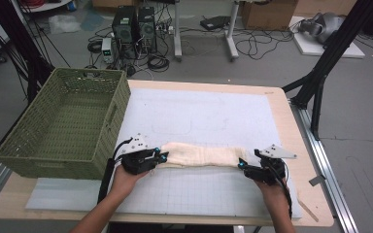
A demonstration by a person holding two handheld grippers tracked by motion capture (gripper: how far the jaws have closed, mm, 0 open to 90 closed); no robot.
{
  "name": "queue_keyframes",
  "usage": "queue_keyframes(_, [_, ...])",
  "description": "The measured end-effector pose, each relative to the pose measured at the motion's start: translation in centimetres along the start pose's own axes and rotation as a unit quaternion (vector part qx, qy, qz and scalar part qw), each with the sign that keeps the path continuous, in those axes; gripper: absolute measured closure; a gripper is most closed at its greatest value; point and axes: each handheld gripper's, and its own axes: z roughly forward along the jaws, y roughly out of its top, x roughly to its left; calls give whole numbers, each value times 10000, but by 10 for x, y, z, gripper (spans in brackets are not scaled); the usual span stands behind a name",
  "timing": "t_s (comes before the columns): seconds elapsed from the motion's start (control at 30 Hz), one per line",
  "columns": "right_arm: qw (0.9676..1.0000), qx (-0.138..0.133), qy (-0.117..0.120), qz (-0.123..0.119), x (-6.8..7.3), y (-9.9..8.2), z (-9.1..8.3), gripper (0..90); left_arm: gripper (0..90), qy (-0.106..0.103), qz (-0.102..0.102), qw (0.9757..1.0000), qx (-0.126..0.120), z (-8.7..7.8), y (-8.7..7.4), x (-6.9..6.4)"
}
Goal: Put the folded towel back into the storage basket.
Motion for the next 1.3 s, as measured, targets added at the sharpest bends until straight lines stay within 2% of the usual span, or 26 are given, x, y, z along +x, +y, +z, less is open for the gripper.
queue_keyframes(0.07, [10000,-3,14,6,1,3,4,289,798,0,-16,10000,-32,-1,-2,0])
queue_keyframes(0.2, [9998,167,137,-46,2,3,12,388,797,5,13,10000,-11,-1,-3,1])
queue_keyframes(0.33, [9992,343,212,15,1,1,20,413,798,27,31,10000,20,0,-3,1])
queue_keyframes(0.37, [9982,554,208,3,2,-2,25,425,797,32,36,10000,40,-1,-3,1])
queue_keyframes(0.47, [9981,562,247,103,1,-3,26,446,796,52,41,10000,47,-1,-4,2])
queue_keyframes(0.5, [9977,576,336,152,0,-3,26,523,797,46,38,10000,51,-1,-4,2])
queue_keyframes(0.53, [9977,576,336,152,0,-3,26,523,797,44,48,10000,58,-1,-4,2])
queue_keyframes(0.57, [9970,573,472,204,1,-4,26,616,796,52,67,9999,59,-1,-4,2])
queue_keyframes(0.6, [9966,571,555,228,1,-4,26,666,797,51,65,9999,59,-1,-4,1])
queue_keyframes(0.63, [9966,571,555,228,1,-4,26,666,797,55,60,10000,55,-2,-4,1])
queue_keyframes(0.7, [9950,560,774,288,0,-4,26,774,798,63,91,9999,42,-2,-3,1])
queue_keyframes(0.8, [9945,567,808,357,0,-4,26,786,798,70,88,9999,29,-4,-2,1])
queue_keyframes(1.07, [9951,447,873,151,-1,-1,22,796,800,78,110,9999,-77,-12,2,1])
queue_keyframes(1.17, [9952,289,936,-48,1,3,20,798,804,117,129,9997,-155,-18,7,1])
queue_keyframes(1.23, [9951,138,972,-75,2,6,17,799,805,115,116,9995,-251,-23,10,1])
queue_keyframes(1.27, [9948,-43,1003,-182,3,9,14,801,805,132,111,9994,-298,-26,12,1])
queue_keyframes(1.3, [9945,-108,1020,-197,4,11,13,801,805,131,124,9993,-335,-29,14,2])
